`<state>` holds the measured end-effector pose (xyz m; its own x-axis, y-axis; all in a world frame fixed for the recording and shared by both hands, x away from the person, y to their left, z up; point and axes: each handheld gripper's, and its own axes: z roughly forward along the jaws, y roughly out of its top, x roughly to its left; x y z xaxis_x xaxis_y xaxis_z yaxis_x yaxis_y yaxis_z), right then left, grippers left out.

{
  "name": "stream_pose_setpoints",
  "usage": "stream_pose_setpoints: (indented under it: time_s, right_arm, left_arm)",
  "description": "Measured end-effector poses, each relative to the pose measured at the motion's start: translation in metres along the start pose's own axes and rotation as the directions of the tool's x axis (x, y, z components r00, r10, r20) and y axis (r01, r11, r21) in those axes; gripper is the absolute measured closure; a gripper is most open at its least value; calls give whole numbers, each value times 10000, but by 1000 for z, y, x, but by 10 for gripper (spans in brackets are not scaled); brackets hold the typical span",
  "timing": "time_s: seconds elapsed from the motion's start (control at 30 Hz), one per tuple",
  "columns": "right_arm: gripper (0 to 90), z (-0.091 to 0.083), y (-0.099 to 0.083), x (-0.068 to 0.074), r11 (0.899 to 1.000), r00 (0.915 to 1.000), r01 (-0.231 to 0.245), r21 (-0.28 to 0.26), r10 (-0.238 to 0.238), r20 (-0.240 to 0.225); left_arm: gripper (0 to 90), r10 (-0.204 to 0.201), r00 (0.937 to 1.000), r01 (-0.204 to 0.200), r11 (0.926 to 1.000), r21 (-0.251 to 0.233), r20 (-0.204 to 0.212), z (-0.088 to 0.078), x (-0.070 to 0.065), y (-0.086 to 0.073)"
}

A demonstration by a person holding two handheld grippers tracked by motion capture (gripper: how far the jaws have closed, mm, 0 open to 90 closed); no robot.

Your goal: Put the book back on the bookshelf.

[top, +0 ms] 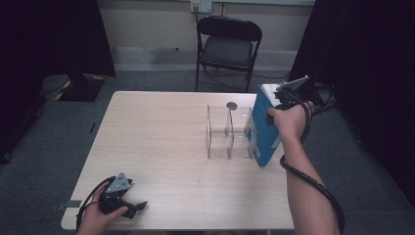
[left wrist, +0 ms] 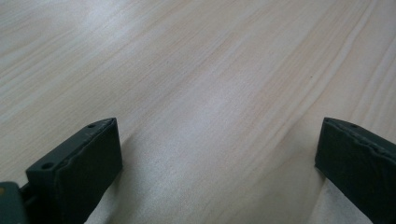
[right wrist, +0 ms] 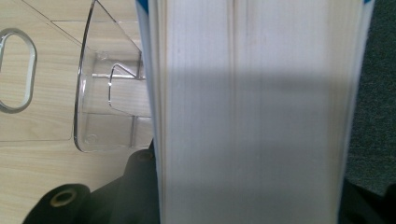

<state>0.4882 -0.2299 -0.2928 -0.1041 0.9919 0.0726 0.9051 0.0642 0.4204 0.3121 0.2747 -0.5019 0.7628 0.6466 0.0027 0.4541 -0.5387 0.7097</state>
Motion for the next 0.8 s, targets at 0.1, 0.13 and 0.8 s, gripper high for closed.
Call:
stream_pose_setpoints:
  time_s: [0.1,0.13,0.8]
  right_arm:
    - [606,0,0,1,10000,10000,41,13,-41,7]
    - [604,0,0,1,10000,10000,49,28,-49,7]
    - [378,-20,-1,2,9985,9986,355,-408,-371,-385]
  left_arm:
    - [0,-22,10000,22,10000,11,-4,0,0,0]
    - [0,-24,10000,24,10000,11,-7,0,0,0]
    - [0,-34,10000,34,10000,28,-13,-1,-1,0]
